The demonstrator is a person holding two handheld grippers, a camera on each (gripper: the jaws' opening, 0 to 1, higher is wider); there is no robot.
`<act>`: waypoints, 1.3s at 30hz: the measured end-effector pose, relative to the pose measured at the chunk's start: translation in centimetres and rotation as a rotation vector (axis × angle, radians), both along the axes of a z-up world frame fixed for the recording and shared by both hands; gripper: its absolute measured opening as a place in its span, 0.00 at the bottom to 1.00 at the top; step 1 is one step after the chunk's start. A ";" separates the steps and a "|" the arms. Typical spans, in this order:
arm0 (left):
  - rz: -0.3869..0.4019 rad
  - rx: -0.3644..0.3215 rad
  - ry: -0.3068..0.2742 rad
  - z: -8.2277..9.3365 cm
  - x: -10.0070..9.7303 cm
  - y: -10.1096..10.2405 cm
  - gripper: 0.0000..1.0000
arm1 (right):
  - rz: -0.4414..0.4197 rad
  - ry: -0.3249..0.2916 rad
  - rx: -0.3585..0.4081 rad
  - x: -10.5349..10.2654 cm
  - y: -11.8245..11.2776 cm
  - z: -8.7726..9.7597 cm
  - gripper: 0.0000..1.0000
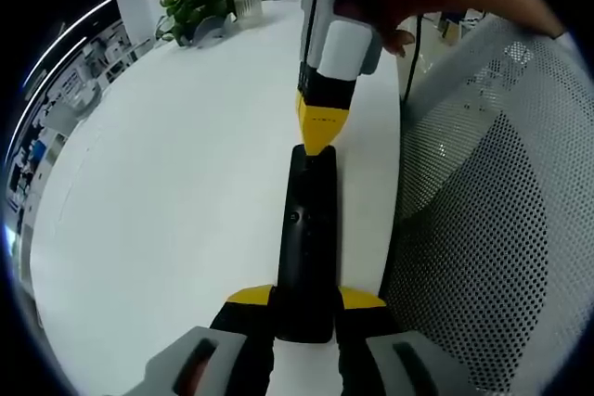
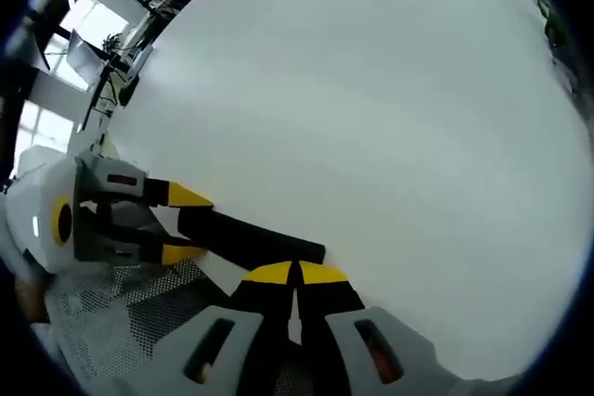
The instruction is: Press the specified remote control buttons in sequence, fully releasing each button before pressing the next.
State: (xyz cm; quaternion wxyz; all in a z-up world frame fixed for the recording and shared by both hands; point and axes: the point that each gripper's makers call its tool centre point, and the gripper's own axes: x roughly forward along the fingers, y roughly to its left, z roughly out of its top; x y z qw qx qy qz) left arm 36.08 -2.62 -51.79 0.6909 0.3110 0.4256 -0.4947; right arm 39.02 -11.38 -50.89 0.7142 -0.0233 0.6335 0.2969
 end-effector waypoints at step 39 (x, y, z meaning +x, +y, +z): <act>0.009 -0.011 -0.001 0.0 0.0 -0.1 0.25 | 0.002 0.022 0.018 0.0 0.3 -0.3 0.00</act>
